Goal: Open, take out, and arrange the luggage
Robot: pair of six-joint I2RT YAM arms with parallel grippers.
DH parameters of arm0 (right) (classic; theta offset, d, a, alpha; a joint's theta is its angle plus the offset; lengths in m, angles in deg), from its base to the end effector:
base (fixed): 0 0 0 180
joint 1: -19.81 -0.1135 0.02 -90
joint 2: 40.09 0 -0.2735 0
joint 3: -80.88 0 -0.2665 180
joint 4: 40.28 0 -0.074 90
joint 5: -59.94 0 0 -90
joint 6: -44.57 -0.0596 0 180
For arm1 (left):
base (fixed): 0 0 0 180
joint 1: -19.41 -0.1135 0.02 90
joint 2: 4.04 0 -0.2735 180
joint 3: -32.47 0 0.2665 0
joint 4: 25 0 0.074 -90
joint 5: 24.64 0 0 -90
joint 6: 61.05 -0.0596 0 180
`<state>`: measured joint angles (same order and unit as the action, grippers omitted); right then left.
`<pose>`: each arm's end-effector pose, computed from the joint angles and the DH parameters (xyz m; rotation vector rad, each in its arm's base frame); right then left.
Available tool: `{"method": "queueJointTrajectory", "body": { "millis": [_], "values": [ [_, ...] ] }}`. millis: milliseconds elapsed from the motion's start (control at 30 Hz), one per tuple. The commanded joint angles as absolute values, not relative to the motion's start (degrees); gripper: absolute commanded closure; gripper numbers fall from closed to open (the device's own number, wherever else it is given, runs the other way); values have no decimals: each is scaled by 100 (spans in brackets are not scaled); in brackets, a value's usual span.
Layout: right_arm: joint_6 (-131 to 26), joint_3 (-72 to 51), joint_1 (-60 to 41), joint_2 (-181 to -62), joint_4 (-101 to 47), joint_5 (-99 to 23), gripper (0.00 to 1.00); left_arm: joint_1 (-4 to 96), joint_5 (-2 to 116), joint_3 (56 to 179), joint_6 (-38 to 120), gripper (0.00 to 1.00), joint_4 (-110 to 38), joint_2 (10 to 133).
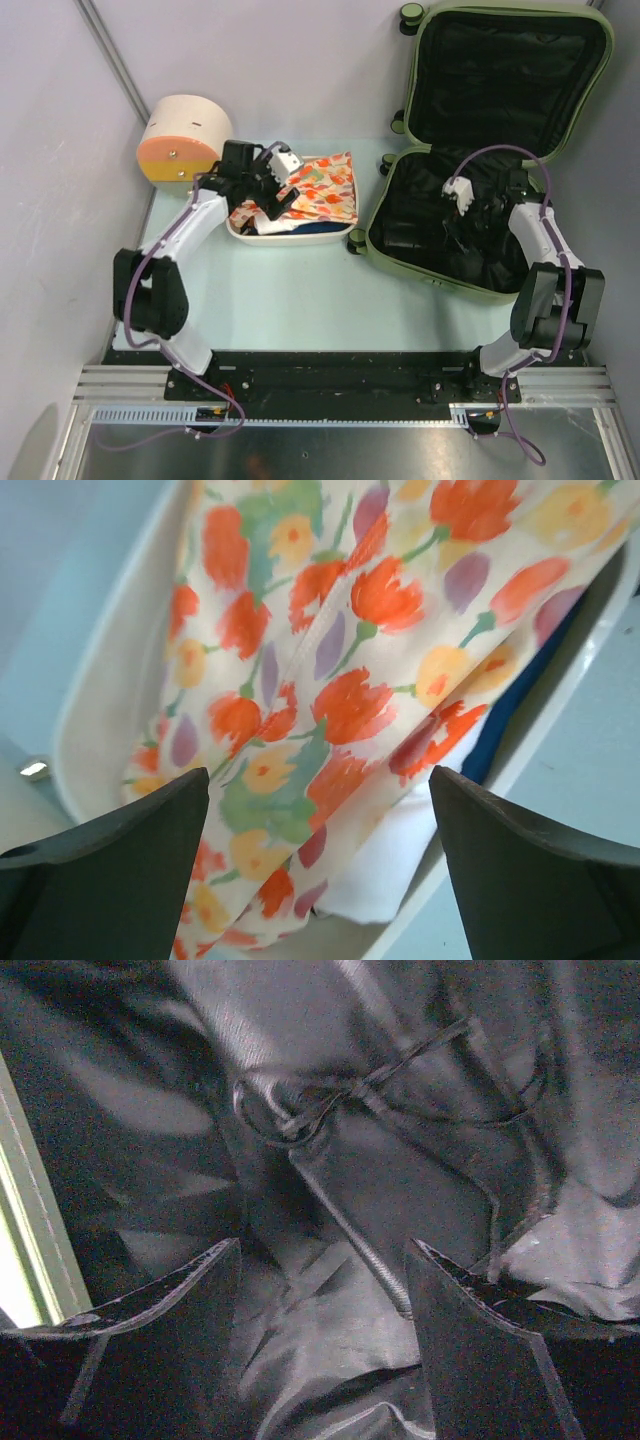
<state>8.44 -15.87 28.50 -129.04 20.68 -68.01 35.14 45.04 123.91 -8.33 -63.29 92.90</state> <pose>0.3299 -0.0133 0.2494 -1.0899 2.1716 0.4523 0.3910 -0.1316 0.2696 1.1735 1.9626 -0.2195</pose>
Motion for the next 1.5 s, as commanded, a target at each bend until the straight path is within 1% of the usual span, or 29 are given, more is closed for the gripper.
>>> {"method": "queueJointTrajectory", "body": {
  "millis": [0, 167, 400, 467, 500, 533, 600, 633, 667, 867, 1000, 1033, 1167, 1267, 1300, 1367, 1400, 1433, 1467],
  "values": [
    [2084, -2036, 2807, -12860, 1644, -6451, 30, 3505, 4049, 12712, -472, 3, -6350, 8430],
    [2138, -2133, 2614, -13245, 1326, -6302, 29, 3505, 3996, 12801, -164, 2, -6411, 8148],
    [2216, -2379, 2236, -13615, 684, -5662, 28, 3497, 4005, 12397, -155, 1, -6420, 7981],
    [2041, -2475, 2201, -13607, 352, -5511, 36, 3497, 3996, 12344, -190, 1, -6420, 7954],
    [2032, -2493, 2201, -13581, 280, -5415, 42, 3488, 3978, 12300, -190, 1, -6420, 7954],
    [1971, -2493, 2210, -13546, 218, -5370, 57, 3497, 3978, 12265, -190, 1, -6420, 7945],
    [1778, -2493, 2201, -13397, 42, -5300, 76, 3497, 3917, 12221, -190, 1, -6420, 7928],
    [1724, -2485, 2192, -13213, 7, -5256, 96, 3497, 3891, 12203, -181, 1, -6420, 7919],
    [1663, -2485, 2175, -13107, -37, -5212, 100, 3488, 3864, 12194, -190, 1, -6420, 7919],
    [732, -2301, 2175, -11992, -370, -5212, 100, 3418, 3820, 12255, -147, 1, -6420, 7945],
    [152, -1766, 1999, -11665, -581, -5212, 100, 3128, 3592, 12553, 275, 1, -6420, 8059],
    [20, -1625, 1825, -11673, -652, -5194, 100, 2962, 3504, 12624, 380, 1, -6420, 8120],
    [-324, -1053, 1157, -11927, -1318, -5011, 100, 2539, 3205, 13011, 1074, 0, -6420, 8253],
    [-368, -553, 471, -12480, -1960, -4791, 100, 2232, 3047, 13274, 1514, 0, -6420, 8323],
    [-403, -403, 313, -12847, -2119, -4720, 100, 2161, 3020, 13292, 1602, 0, -6420, 8315],
    [-447, 281, -144, -13349, -2331, -4588, 100, 1994, 2941, 13249, 1796, 0, -6429, 8236],
    [-508, 519, -285, -13839, -2375, -4562, 100, 1959, 2915, 13196, 1823, 0, -6420, 8183],
    [-465, 982, -530, -14053, -2453, -4544, 100, 1959, 2923, 13135, 1866, 0, -6420, 8122],
    [-378, 1144, -680, -14246, -2463, -4474, 100, 1811, 2976, 13004, 1875, 0, -6411, 8051]
  ]
}}
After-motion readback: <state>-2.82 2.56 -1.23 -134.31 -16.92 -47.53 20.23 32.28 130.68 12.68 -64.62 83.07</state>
